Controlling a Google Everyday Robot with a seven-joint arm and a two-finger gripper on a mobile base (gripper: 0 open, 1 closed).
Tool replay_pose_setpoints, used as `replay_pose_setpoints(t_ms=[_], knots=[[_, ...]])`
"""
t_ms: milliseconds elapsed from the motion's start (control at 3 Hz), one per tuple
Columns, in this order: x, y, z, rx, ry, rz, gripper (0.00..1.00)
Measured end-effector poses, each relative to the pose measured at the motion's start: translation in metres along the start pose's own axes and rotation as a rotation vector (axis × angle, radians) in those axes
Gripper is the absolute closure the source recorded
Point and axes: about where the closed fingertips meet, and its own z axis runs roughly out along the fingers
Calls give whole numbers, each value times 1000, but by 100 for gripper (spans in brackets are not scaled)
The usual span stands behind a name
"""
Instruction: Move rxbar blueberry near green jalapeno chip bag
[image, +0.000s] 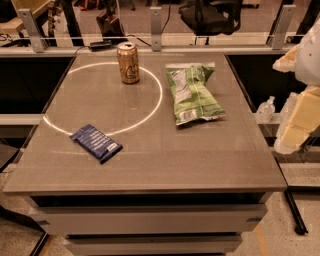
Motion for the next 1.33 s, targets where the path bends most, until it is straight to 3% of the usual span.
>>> replay_pose_setpoints(t_ms=[667, 1000, 1333], knots=[[0, 4, 3, -2, -32, 22, 0], [-8, 20, 15, -31, -136, 59, 0], [-26, 45, 24, -38, -284, 93, 0]])
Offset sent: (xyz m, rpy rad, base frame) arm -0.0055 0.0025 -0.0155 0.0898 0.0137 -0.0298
